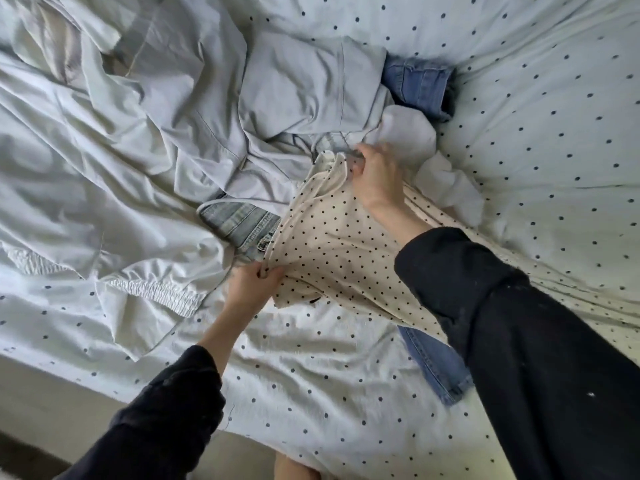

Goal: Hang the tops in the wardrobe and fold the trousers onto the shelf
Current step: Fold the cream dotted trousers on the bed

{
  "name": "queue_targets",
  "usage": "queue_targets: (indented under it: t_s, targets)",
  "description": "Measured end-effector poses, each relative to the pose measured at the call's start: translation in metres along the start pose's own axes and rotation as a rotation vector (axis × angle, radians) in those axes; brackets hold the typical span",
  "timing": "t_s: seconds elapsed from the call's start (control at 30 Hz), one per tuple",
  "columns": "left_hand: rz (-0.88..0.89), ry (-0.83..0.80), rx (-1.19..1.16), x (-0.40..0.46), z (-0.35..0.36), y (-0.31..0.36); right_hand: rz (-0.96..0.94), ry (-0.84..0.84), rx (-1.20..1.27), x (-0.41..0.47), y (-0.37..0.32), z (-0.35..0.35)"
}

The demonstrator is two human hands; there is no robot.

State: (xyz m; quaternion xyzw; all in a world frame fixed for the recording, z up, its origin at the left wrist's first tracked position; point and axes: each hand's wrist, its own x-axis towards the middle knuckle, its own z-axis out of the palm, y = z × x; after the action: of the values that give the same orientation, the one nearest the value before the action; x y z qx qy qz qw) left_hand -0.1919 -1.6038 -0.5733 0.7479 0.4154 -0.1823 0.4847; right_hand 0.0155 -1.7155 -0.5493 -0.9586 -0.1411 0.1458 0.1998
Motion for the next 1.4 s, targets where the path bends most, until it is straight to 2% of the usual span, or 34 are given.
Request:
queue_targets:
  t_s: [0.07,0.17,0.23,0.3,0.37,0.43,0.5,0.57,0.67,0.8,0.87,0.93,0.97,1.0,1.07,1.13,1.17,1.3,1.4]
  targets:
    - [-0.027,-0.026,-0.027,0.002,0.002,0.003,-0.028,-0.045,0.07,-0.02,0.0,0.007]
    - [-0.025,-0.019,-0.074,0.006,0.005,0.012,-0.076,0.084,0.102,-0.06,0.003,0.013]
    - [0.064,0.047,-0.034,0.0,0.007,0.022,-0.023,0.014,0.235,-0.085,0.007,0.016]
    - [0.29,0.147,0.065,-0.02,0.012,0.035,0.176,-0.206,0.485,-0.103,0.012,0.016]
    - [0.546,0.164,0.133,-0.041,0.022,0.042,0.452,-0.316,0.765,-0.113,0.021,0.01]
    - [0.743,0.113,0.238,-0.058,0.04,0.048,0.659,-0.248,0.987,-0.124,0.04,-0.008]
    - [0.944,0.068,0.323,-0.07,0.072,0.058,0.741,-0.14,1.159,-0.137,0.07,-0.035]
    - [1.07,0.004,0.408,-0.08,0.11,0.073,0.783,-0.04,1.233,-0.15,0.099,-0.061]
    - [1.055,-0.231,0.657,-0.085,0.172,0.087,0.817,0.032,1.185,-0.166,0.139,-0.086]
    - [0.929,-0.513,1.092,-0.088,0.224,0.079,0.714,-0.036,0.71,-0.181,0.181,-0.089]
    - [0.993,-0.507,1.054,-0.089,0.224,0.065,0.562,-0.079,0.468,-0.184,0.185,-0.08]
    - [1.144,-0.298,0.767,-0.091,0.211,0.05,0.372,-0.146,0.337,-0.182,0.182,-0.067]
    - [1.131,-0.161,0.562,-0.09,0.201,0.042,0.296,-0.178,0.292,-0.18,0.179,-0.06]
    - [1.047,-0.035,0.393,-0.088,0.19,0.036,0.243,-0.205,0.245,-0.177,0.177,-0.052]
    - [0.749,0.122,0.201,-0.081,0.166,0.035,0.196,-0.23,0.148,-0.175,0.174,-0.036]
    - [0.43,0.096,0.086,-0.067,0.15,0.051,0.197,-0.228,0.038,-0.177,0.174,-0.02]
    - [0.346,0.052,0.073,-0.057,0.144,0.061,0.193,-0.227,-0.035,-0.181,0.174,-0.013]
    - [0.346,-0.08,0.21,-0.046,0.15,0.104,0.069,-0.082,-0.199,-0.196,0.177,0.004]
    - [0.194,-0.075,0.143,-0.038,0.163,0.124,-0.048,0.021,-0.252,-0.195,0.178,0.007]
